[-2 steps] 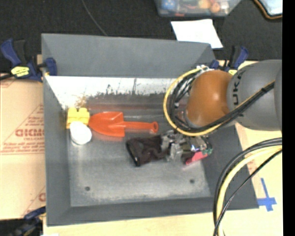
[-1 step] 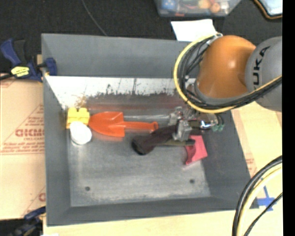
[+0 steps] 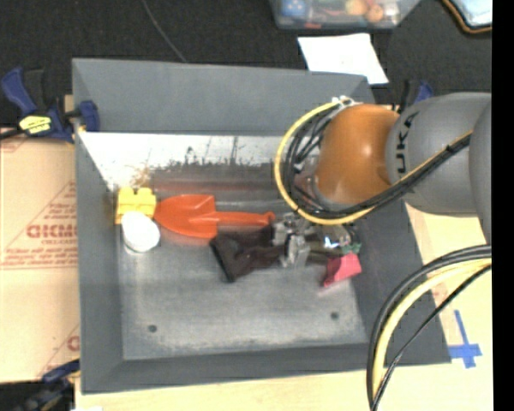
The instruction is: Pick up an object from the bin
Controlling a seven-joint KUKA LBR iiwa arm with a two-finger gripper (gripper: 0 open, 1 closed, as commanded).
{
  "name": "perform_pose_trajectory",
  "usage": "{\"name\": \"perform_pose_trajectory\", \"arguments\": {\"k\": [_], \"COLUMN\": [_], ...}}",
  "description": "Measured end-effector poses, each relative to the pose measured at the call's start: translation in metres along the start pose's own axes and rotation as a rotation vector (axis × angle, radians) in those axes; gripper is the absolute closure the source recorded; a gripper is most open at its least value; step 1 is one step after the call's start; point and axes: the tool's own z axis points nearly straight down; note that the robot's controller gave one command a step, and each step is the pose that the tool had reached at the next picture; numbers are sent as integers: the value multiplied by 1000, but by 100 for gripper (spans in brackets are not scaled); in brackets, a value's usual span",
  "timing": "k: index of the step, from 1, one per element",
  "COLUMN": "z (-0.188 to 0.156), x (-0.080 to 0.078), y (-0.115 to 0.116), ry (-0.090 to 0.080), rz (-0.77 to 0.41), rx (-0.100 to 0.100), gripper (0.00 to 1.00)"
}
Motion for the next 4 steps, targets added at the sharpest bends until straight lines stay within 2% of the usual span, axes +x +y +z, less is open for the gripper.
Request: {"name": "perform_pose_trajectory", "arguments": {"k": [1,2,3,4], "z": [-52,-58,-34,-54], "x": [-36,-34,-33,-21], "y": [11,10,13,11], "ry": [-17,-27,-15,-6], "rz": [-112,-104,-102,-232], "rx": [6,8,5,2], "gripper": [100,100,100,100]}}
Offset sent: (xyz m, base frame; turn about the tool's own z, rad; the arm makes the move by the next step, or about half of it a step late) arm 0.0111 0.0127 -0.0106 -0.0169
